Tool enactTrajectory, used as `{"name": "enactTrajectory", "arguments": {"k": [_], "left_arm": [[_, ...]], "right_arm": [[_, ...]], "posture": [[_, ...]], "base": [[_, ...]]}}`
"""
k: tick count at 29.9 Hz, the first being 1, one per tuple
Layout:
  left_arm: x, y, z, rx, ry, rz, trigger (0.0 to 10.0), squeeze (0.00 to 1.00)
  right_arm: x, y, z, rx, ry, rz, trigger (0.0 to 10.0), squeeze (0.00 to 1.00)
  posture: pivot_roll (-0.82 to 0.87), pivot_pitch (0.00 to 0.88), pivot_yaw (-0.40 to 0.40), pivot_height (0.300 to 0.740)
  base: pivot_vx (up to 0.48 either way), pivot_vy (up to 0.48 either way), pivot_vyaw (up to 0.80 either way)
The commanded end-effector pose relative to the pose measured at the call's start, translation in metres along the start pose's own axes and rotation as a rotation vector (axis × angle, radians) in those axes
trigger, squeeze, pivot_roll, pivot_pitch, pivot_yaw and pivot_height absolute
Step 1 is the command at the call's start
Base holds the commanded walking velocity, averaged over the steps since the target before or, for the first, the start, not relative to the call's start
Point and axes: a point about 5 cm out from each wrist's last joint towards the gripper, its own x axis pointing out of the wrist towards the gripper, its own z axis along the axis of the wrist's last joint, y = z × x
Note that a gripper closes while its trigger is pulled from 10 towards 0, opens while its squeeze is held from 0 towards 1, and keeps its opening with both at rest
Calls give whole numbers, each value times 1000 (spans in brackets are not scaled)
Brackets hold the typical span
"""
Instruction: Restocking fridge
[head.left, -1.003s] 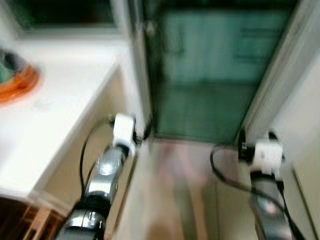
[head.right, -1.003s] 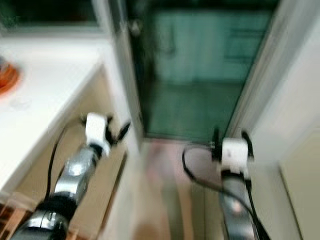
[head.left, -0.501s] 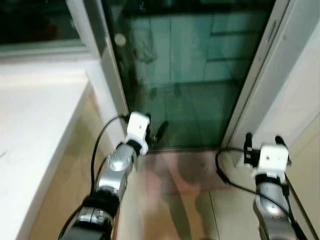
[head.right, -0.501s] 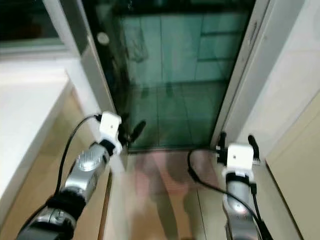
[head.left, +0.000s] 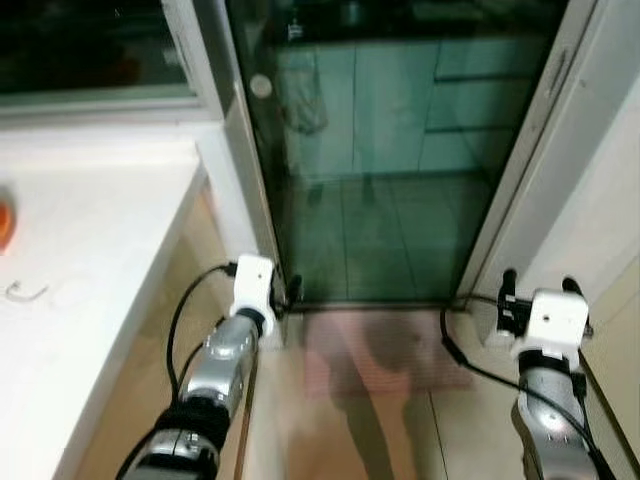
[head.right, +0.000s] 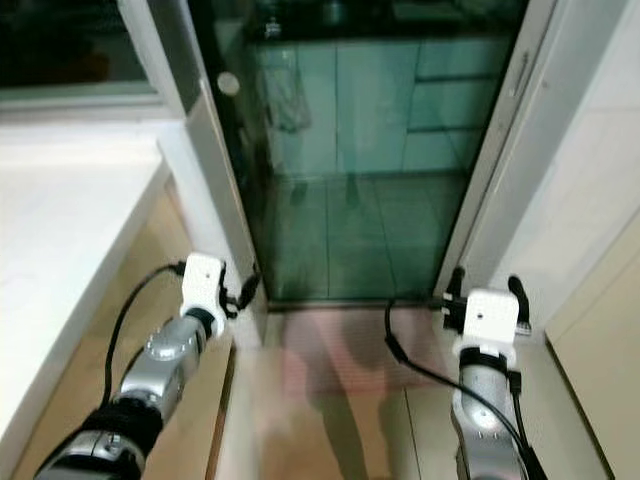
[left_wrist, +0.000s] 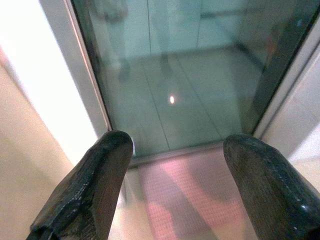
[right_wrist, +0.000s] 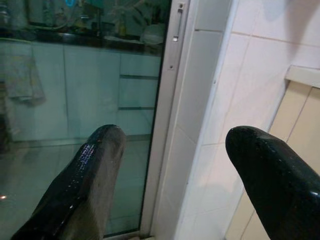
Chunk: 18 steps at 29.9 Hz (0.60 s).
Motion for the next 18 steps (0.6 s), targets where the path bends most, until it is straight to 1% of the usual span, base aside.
{"name": "enactTrajectory", "arguments": {"k": [1,2,3,4,5,8,13,18], "left_arm": [[0,1,-7,-16,56,0,10000,0],[1,0,-10,-46,78,-2,10000,0],[2,-1,-10,-58,87,-7,10000,0],[2,-1,-10,-58,87,-7,10000,0],[4,-3,-7,-73,77,-10,10000,0],[6,-6,-3,-70,64,-15,10000,0],[9,-13,8,-27,9,-45,10000,0],[9,-13,9,-25,-10,-55,10000,0]], "right_arm": [[-1,2,-4,17,30,11,10000,0],[-1,5,-5,25,35,25,10000,0],[-1,8,-5,29,39,43,10000,0],[-1,8,-5,29,39,43,10000,0],[0,13,-5,24,50,82,10000,0],[0,14,-5,19,51,96,10000,0],[1,9,-7,9,55,81,10000,0],[1,7,-8,13,60,78,10000,0]], "posture": [[-141,0,101,740],[-141,0,101,740],[-144,0,99,740],[-144,0,99,740],[-144,0,99,740],[-149,0,91,740],[-157,0,84,740],[-153,0,85,740]], "base": [[0,0,0],[0,0,0],[0,0,0],[0,0,0],[0,0,0],[0,0,0],[0,0,0],[0,0,0]]}}
